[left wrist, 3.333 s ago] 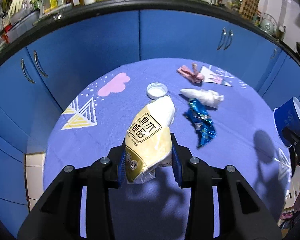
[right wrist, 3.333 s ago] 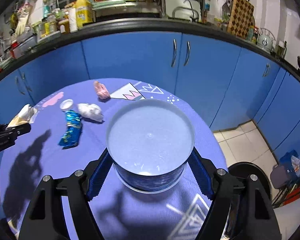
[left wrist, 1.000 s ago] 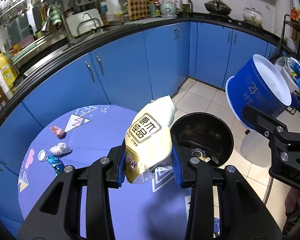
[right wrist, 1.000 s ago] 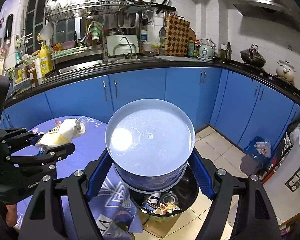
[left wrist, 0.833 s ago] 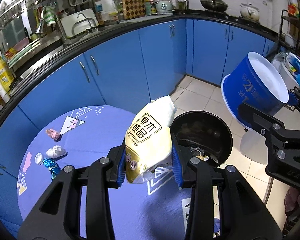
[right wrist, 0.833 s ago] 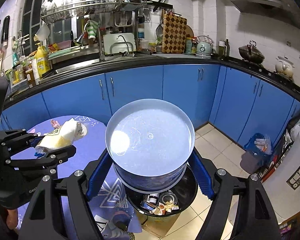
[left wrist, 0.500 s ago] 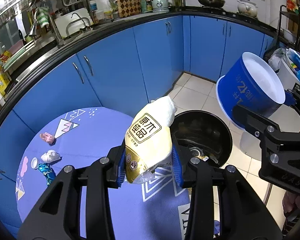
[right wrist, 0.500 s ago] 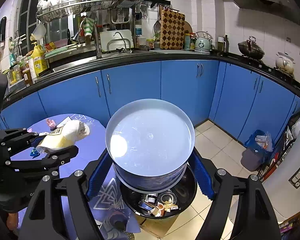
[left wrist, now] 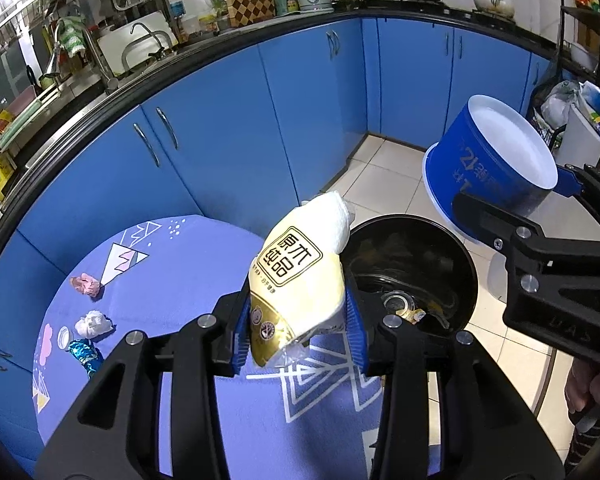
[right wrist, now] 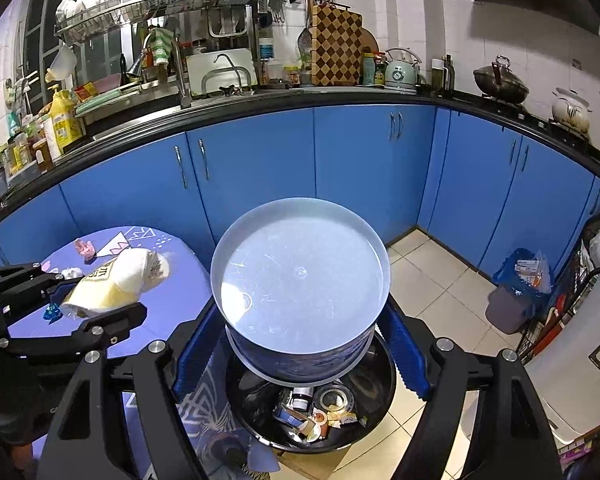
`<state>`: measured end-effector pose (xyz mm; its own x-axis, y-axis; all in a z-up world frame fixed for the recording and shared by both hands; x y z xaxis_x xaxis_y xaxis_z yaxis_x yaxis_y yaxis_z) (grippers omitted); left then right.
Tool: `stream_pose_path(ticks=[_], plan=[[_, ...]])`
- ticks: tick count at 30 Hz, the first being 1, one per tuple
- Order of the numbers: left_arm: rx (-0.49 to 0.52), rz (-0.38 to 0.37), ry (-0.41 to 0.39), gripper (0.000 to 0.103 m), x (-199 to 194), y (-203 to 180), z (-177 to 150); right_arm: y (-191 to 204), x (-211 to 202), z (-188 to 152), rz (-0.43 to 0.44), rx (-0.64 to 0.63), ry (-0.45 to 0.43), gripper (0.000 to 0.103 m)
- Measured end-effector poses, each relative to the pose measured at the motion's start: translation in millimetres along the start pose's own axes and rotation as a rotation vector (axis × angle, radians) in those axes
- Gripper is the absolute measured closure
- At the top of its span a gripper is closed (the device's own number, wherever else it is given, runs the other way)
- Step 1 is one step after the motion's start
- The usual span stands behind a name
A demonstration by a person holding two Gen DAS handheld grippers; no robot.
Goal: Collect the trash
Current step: 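Open the right tool to drop the blue canister into the bin, then open the left tool to drop the bread bag into the bin, then move both open tools back over the table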
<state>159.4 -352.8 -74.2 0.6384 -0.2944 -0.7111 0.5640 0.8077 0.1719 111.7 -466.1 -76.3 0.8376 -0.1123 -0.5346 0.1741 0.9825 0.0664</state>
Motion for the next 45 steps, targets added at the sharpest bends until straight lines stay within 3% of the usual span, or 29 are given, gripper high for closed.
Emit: stream_pose_path(ticks=[7,10,24,27,29,31,45], plan=[[-0.007,0.011,-0.007,0.062,8,7,9,-4,14,3,-0.004,-0.001,-0.005,0.027],[-0.009,0.006,-0.007,0.062,10,7,12,-6,15,3,-0.033,-0.001,-0.007,0.014],[0.058,-0.039,-0.051,0.055,17,-33,35,-43,7,-6,-0.139,0.049,-0.003,0.013],[0.064,-0.030,-0.063,0.044,18,-37,41,-52,5,-8,-0.157,0.064,-0.004,0.013],[0.055,0.000,-0.076,0.029,21,-35,44,-57,5,-9,-0.168,0.073,-0.002,0.013],[0.035,0.001,-0.089,0.005,23,-29,44,-61,6,-9,-0.168,0.079,0.002,0.013],[-0.028,0.059,-0.074,0.004,19,21,22,-28,5,1,-0.144,0.031,0.001,0.013]])
Point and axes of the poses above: each gripper's, at about its wrist camera, not at the fingertips, and x roughly the way its jaws point, y to its left, z to its top, the point moved 2 cm from there along x, roughly the way its jaws point, and after that the axes turned 3 degrees about -y, right-handed, at the moved point
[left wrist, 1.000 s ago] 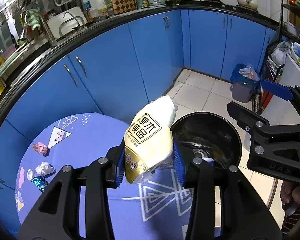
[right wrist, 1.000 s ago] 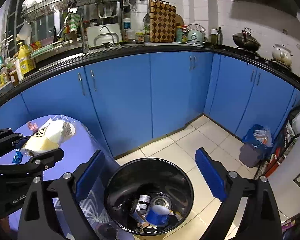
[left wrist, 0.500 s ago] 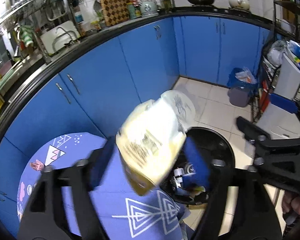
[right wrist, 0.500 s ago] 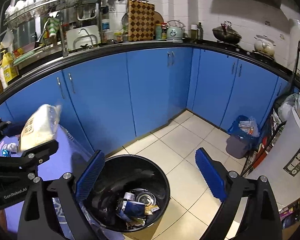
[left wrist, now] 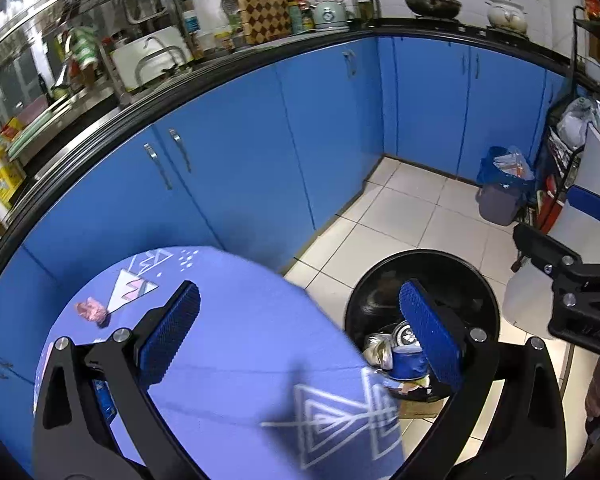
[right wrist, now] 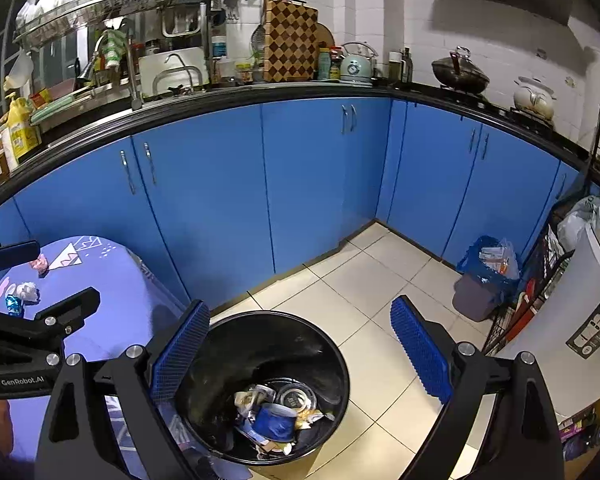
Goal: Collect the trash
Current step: 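Move both open tools back over the table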
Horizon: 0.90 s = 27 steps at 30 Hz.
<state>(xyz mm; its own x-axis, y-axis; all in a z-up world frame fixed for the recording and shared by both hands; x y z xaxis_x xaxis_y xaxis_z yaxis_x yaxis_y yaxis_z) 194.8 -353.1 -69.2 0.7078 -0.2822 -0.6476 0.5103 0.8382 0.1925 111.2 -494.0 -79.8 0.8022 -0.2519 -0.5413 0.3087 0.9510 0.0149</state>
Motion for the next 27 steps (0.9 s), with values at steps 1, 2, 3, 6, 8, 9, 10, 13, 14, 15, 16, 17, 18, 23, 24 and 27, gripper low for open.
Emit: stream_pose_path(ticks=[1,2,3,6,8,9,10,13,14,15,16,17,18,23,24,27], plan=[[-0.009,0.006,0.002,0.004,-1,7,-3,6,-1,1,0.007,-0.008,-0.002,0.013],[-0.019,0.012,0.004,0.004,-3,14,-6,11,-2,2,0.012,-0.015,-0.003,0.013],[-0.035,0.025,0.010,0.004,-6,25,-10,21,-3,3,0.025,-0.026,-0.004,0.013],[-0.079,0.054,0.023,0.004,-12,53,-21,47,-5,5,0.063,-0.059,-0.005,0.013],[-0.101,0.077,0.030,0.004,-17,70,-29,65,-6,6,0.088,-0.083,-0.003,0.013],[-0.117,0.090,0.034,0.004,-20,83,-35,78,-6,7,0.104,-0.101,-0.002,0.013],[-0.130,0.099,0.040,0.004,-22,94,-40,87,-6,8,0.112,-0.112,-0.002,0.013],[-0.180,0.119,0.060,0.004,-28,127,-56,122,-8,10,0.159,-0.149,-0.003,0.013],[-0.201,0.126,0.068,0.004,-31,141,-62,129,-9,10,0.169,-0.159,-0.003,0.013],[-0.215,0.132,0.072,0.004,-33,150,-67,144,-9,10,0.184,-0.177,-0.002,0.013],[-0.233,0.142,0.078,0.004,-36,162,-74,153,-9,9,0.194,-0.189,-0.001,0.013],[-0.250,0.152,0.084,0.004,-38,174,-81,163,-9,9,0.204,-0.202,0.000,0.013],[-0.260,0.158,0.088,0.004,-40,182,-86,177,-9,8,0.217,-0.221,0.000,0.013],[-0.337,0.198,0.128,0.004,-46,234,-124,231,-9,4,0.281,-0.298,-0.006,0.013],[-0.352,0.203,0.134,0.004,-46,242,-129,245,-10,2,0.302,-0.319,-0.011,0.013],[-0.388,0.225,0.149,0.004,-47,263,-146,275,-7,-3,0.328,-0.364,-0.008,0.013]])
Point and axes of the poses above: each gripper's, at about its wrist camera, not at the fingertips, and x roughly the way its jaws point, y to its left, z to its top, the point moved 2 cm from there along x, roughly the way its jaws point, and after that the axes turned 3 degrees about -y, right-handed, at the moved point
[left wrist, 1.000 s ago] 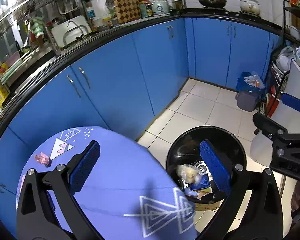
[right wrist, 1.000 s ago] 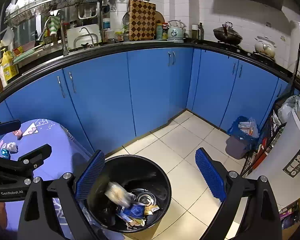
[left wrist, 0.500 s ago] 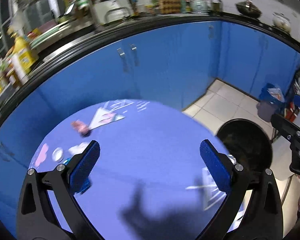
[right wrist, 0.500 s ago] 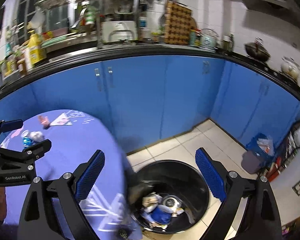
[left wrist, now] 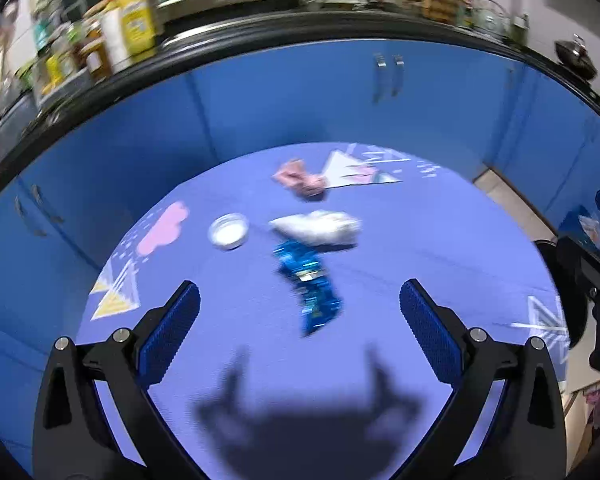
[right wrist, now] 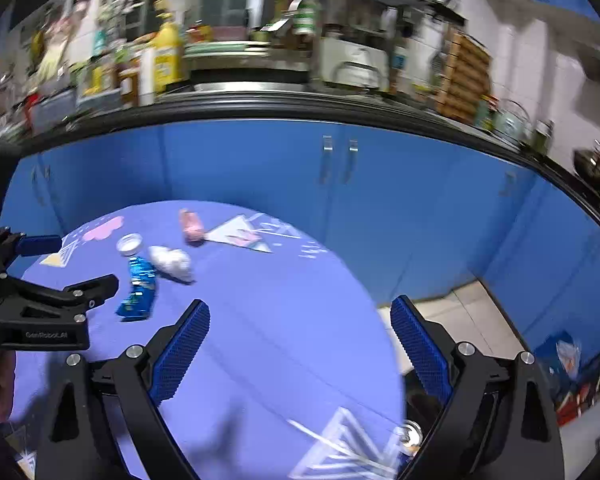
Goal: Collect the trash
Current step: 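Move both open tools back over the table, then grasp the blue foil wrapper with the left tool, then grasp the white tissue with right tool while left tool holds the foil wrapper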
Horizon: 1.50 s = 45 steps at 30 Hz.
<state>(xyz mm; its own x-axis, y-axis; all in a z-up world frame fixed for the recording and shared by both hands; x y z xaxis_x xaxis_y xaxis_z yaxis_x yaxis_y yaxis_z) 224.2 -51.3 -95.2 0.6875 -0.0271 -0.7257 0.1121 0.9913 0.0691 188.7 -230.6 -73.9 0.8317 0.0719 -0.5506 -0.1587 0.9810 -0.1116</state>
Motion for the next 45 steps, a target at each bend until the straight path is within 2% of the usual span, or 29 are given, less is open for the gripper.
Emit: stream_pose_path(ticks=[5,9,10,13,14,18,24,26,30,31,32,35,39,45], plan=[[-0.022,-0.027,0.031,0.004,15,20,-10,33,27,4,0.035,-0.037,0.037,0.014],[-0.012,-0.070,0.071,0.005,39,15,-13,42,45,4,0.029,-0.041,0.059,0.014],[-0.010,-0.074,0.080,0.010,44,13,-13,41,50,3,0.019,-0.040,0.068,0.014],[-0.004,-0.090,0.133,0.037,65,10,-13,37,61,2,0.010,-0.027,0.085,0.014],[-0.008,-0.095,0.162,0.041,75,9,-12,36,64,1,0.008,-0.022,0.090,0.014],[-0.020,-0.139,0.211,0.039,97,7,-10,30,76,0,0.005,-0.006,0.106,0.013],[-0.021,-0.153,0.210,0.032,105,1,-3,28,88,0,0.002,-0.001,0.114,0.014],[-0.030,-0.168,0.194,0.027,103,1,-1,25,89,0,0.002,0.008,0.113,0.014],[-0.018,-0.127,0.169,0.026,104,1,2,22,91,-1,0.005,0.016,0.115,0.014],[-0.021,-0.120,0.179,0.033,106,1,1,22,91,-2,0.007,0.015,0.116,0.014],[-0.029,-0.119,0.192,0.052,109,3,1,22,91,-2,0.009,0.016,0.116,0.013],[-0.028,-0.108,0.197,0.066,111,6,0,23,92,-2,0.016,0.011,0.118,0.013],[-0.053,-0.106,0.179,0.069,106,15,0,28,93,-1,0.047,0.010,0.121,0.013],[-0.067,-0.048,0.118,0.070,90,39,4,51,105,1,0.124,-0.015,0.138,0.013]])
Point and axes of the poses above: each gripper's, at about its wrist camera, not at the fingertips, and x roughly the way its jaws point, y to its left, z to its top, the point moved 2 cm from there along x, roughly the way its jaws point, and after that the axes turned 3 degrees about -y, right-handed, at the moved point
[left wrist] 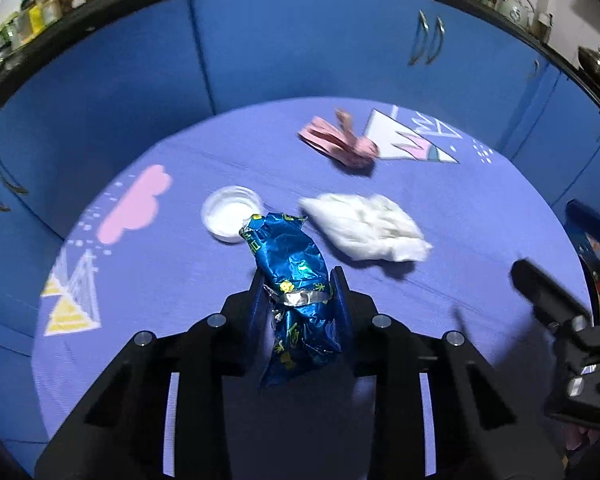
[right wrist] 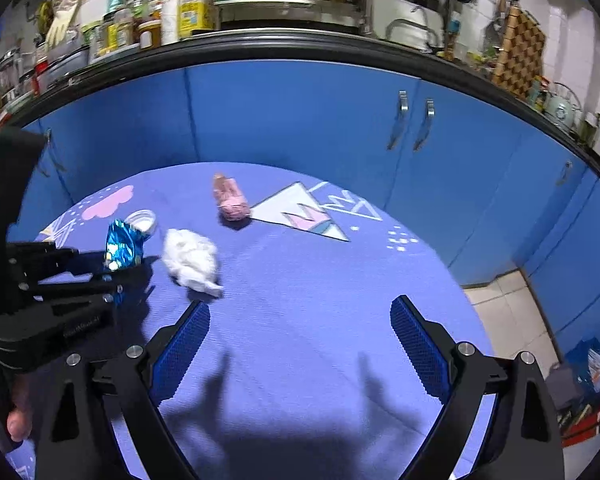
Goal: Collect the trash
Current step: 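Grasp the white tissue with right tool while left tool holds the foil wrapper, then lift the foil wrapper and white tissue up from the table with both tools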
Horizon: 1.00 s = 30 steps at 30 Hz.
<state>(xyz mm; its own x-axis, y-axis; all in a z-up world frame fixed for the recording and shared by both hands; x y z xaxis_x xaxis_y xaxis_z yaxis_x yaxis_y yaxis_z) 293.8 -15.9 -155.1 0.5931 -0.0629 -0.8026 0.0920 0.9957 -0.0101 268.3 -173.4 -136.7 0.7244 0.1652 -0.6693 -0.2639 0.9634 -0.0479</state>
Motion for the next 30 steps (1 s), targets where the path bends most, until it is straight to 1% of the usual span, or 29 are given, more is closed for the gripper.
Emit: stream_pose_path(ticks=[3,6,10,12,15,16,17,18,19,20,22,24,30], plan=[[-0.013,0.017,-0.013,0.070,-3,12,2,15,14,4,0.047,-0.019,0.019,0.014],[-0.023,0.048,-0.023,0.070,-3,26,4,32,28,8,0.081,-0.049,0.036,0.014],[-0.048,0.078,-0.021,0.070,1,43,6,49,45,11,0.111,-0.080,0.054,0.015],[-0.058,0.088,-0.021,0.070,3,51,7,54,52,12,0.121,-0.086,0.063,0.020],[-0.067,0.101,-0.018,0.070,6,59,7,61,64,12,0.141,-0.093,0.083,0.032],[-0.070,0.104,-0.016,0.070,8,61,7,63,68,11,0.144,-0.096,0.090,0.041],[-0.074,0.105,-0.013,0.070,9,63,7,65,71,10,0.150,-0.100,0.099,0.052],[-0.077,0.106,-0.011,0.070,10,65,7,68,75,9,0.160,-0.108,0.111,0.060],[-0.079,0.107,-0.009,0.070,11,66,6,69,76,8,0.162,-0.112,0.114,0.070],[-0.081,0.107,-0.006,0.070,12,66,5,70,75,7,0.155,-0.113,0.108,0.074],[-0.083,0.106,-0.003,0.070,11,66,4,70,70,7,0.135,-0.116,0.097,0.076],[-0.079,0.102,0.001,0.070,10,64,2,67,63,7,0.133,-0.115,0.094,0.077],[-0.032,0.085,-0.003,0.070,-6,41,-8,50,36,2,0.085,-0.105,0.083,0.077]])
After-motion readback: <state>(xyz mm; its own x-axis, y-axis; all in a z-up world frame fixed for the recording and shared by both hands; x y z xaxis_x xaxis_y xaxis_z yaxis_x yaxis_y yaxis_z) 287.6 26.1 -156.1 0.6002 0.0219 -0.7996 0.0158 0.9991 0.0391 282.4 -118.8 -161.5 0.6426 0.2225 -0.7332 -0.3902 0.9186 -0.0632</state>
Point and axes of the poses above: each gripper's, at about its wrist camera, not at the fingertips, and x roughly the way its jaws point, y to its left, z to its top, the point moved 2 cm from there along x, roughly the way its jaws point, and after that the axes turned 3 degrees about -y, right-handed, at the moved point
